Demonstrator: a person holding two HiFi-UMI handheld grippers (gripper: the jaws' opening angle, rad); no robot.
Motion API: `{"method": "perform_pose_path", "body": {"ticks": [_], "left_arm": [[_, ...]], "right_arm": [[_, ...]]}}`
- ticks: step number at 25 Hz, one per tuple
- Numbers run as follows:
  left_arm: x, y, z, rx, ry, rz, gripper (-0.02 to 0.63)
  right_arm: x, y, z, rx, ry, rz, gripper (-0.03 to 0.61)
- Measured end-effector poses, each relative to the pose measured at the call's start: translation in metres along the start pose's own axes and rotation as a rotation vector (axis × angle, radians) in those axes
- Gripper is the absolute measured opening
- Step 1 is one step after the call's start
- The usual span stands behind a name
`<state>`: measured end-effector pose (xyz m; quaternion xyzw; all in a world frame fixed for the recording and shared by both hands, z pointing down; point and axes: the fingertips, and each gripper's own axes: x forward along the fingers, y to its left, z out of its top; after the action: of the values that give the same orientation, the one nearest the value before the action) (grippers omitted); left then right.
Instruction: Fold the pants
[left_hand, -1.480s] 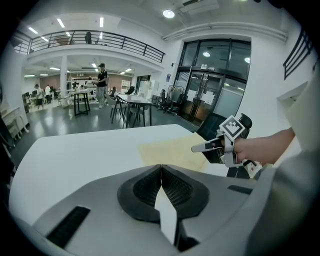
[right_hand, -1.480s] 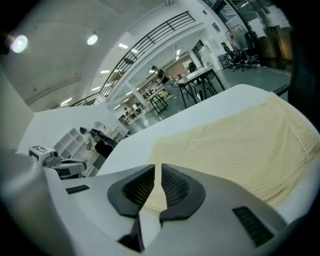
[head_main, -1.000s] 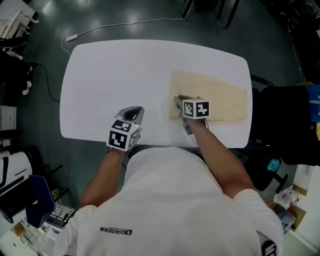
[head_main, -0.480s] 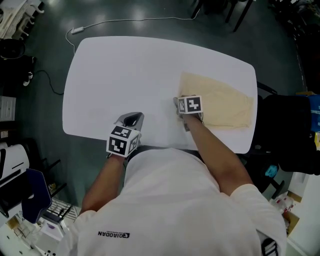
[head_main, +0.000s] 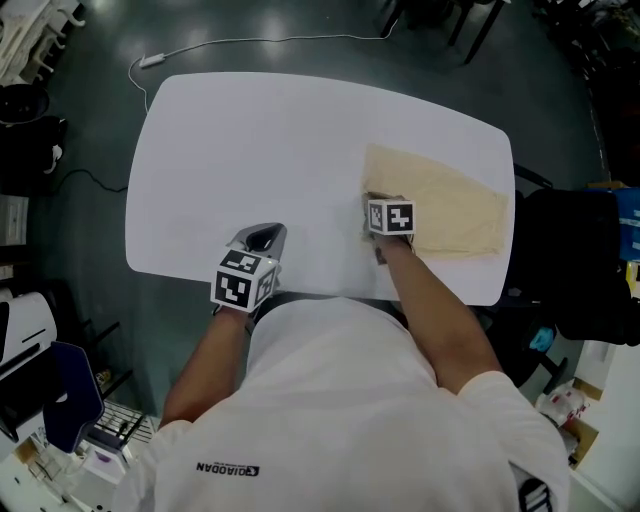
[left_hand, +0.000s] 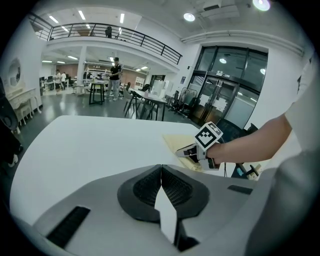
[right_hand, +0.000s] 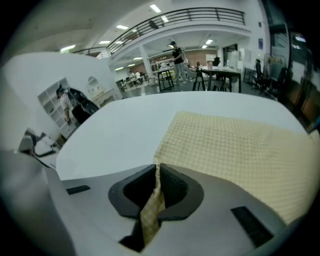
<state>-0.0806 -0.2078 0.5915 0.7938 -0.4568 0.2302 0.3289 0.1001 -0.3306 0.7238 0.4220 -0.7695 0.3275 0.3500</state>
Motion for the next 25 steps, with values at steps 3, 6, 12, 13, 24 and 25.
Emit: {"method": "perform_pose_path", "body": {"ticks": [3, 6, 12, 13, 24, 25], "left_arm": [[-0.005, 0.01, 0.006, -0.014, -0.013, -0.004, 0.028], [-0.01, 0.017, 0.013, 0.001, -0.024, -0.006, 0.028], [0.006, -0.009, 0.03, 0.069, -0.033, -0.049, 0.028], [0.011, -0.018, 0.034, 0.083, -0.035, -0.054, 0.028], [0.034, -0.099, 0.066, 0.115, -0.069, -0.054, 0.028], [0.037, -0.108, 0.067, 0.122, -0.067, -0.057, 0.028]], "right_arm": [[-0.013, 0.0, 0.007, 0.152, -0.07, 0.065, 0.041], [-0.037, 0.001, 0.022, 0.244, -0.162, 0.107, 0.041], [-0.089, -0.02, 0.039, 0.459, -0.325, 0.206, 0.04], [-0.099, -0.026, 0.042, 0.49, -0.351, 0.227, 0.04], [-0.199, -0.077, 0.06, 0.658, -0.514, 0.44, 0.04], [-0.206, -0.082, 0.06, 0.661, -0.526, 0.45, 0.04]]}}
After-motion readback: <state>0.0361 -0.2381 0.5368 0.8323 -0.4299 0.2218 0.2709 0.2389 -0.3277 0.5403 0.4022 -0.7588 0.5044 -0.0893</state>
